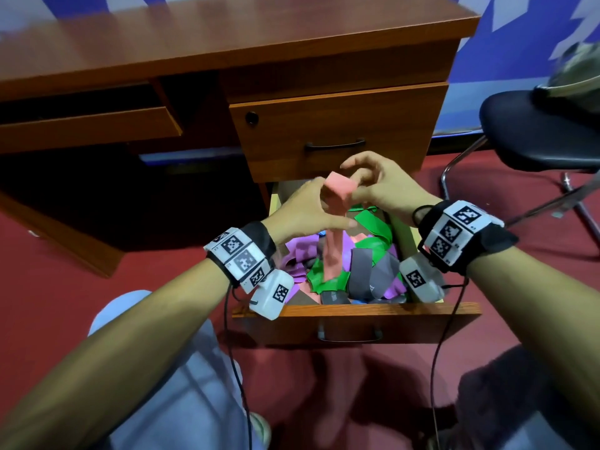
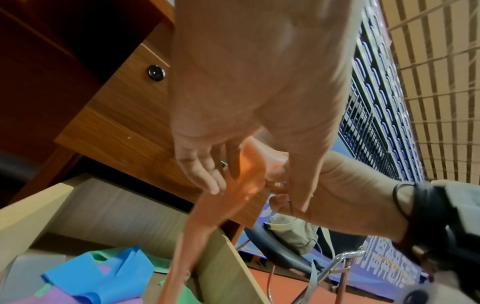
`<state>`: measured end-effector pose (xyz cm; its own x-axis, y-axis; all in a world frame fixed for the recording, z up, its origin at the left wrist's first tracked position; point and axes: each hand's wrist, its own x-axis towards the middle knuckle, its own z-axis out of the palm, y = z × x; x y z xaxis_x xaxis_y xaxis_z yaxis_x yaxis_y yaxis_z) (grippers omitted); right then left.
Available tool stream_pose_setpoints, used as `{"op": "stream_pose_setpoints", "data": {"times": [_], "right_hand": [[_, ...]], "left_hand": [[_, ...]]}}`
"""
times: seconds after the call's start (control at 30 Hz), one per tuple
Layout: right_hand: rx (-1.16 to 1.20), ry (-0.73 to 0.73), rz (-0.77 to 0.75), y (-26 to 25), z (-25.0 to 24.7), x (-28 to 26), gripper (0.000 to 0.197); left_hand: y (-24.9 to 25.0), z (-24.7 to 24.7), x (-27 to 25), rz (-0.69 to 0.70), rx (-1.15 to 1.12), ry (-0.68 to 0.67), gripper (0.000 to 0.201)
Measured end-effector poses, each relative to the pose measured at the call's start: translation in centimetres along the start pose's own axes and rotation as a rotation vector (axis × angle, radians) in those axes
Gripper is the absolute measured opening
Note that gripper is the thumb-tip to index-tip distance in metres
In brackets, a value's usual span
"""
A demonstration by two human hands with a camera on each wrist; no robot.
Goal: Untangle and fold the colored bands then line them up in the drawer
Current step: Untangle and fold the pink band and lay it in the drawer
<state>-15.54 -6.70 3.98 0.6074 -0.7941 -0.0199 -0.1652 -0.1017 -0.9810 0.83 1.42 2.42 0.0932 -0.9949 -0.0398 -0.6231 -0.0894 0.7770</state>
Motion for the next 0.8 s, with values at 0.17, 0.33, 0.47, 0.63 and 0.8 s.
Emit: {"op": "stream_pose_setpoints", "data": {"times": [0.17,0.33,0.47,0.63,0.8], "right_hand": [[-0.007,0.049,0.003,0.2,-0.1,0.2,0.052],[0.002,0.084,-0.043,0.4,-0.1,0.3,0.041],[0.011,0.039,-0.050,1.0,0.3,0.5,0.038],[-0.030,-0.036,-0.047,1.5,0.9,0.6,0.046],[-0.005,-0.059,-0.032,1.6,1.0,0.7,0.056]], "left_hand": [[0.6,-0.9,-0.3,0.054,-0.022,0.210,0.069],[1.1,-1.7,-0.6,0.169,0.054,0.338,0.059],[1.1,-2.0,-0.4,0.238,0.032,0.221,0.037],[0.2,-1.9,0.3,0.235,0.160,0.230,0.023],[0.3,-2.2,0.6,0.181,0.100,0.111,0.016]]}}
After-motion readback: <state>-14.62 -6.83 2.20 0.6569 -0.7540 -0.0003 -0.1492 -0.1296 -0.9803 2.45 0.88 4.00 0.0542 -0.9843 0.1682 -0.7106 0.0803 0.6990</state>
